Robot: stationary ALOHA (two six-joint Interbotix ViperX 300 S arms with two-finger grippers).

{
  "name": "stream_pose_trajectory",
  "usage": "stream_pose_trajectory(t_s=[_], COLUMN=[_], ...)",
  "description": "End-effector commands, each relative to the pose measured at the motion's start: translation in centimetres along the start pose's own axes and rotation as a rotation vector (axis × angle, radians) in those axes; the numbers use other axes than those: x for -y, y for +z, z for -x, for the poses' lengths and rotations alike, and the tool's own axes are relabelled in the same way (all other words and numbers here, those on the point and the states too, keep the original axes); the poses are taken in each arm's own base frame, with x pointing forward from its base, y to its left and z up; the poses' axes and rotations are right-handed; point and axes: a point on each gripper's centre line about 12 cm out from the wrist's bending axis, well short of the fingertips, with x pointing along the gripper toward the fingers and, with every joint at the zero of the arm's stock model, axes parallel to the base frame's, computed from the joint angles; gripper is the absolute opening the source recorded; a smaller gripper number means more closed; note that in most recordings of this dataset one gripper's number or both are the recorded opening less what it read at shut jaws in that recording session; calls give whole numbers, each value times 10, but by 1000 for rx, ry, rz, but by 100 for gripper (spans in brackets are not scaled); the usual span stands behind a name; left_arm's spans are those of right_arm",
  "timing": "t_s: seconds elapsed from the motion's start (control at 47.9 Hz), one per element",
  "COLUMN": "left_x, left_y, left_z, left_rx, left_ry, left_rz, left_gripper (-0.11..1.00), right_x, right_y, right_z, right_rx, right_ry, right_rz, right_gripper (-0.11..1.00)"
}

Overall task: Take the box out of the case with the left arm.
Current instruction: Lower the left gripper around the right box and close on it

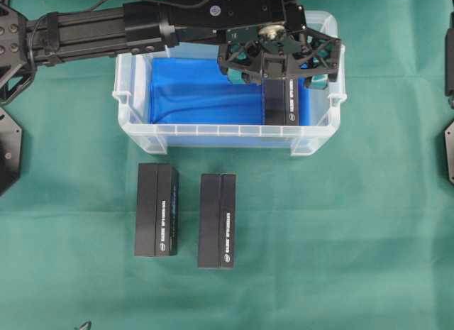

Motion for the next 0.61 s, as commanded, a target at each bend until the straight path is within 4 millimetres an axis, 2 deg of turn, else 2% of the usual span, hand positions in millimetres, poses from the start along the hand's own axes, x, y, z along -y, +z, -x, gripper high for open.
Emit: stream_pose_trajectory(t_s=[0.0,0.584], left_x=[-1,-6], left_y=[5,10], left_z=[23,-5], left_rx=[23,35], left_ry=[-50,-80], left_rz=[6,11], left_gripper=[97,97], right_x=[0,0], right_y=[1,1], right_z=[3,2], right_rx=[13,10], right_ry=[4,3], right_rz=[-3,-1], right_gripper=[1,1])
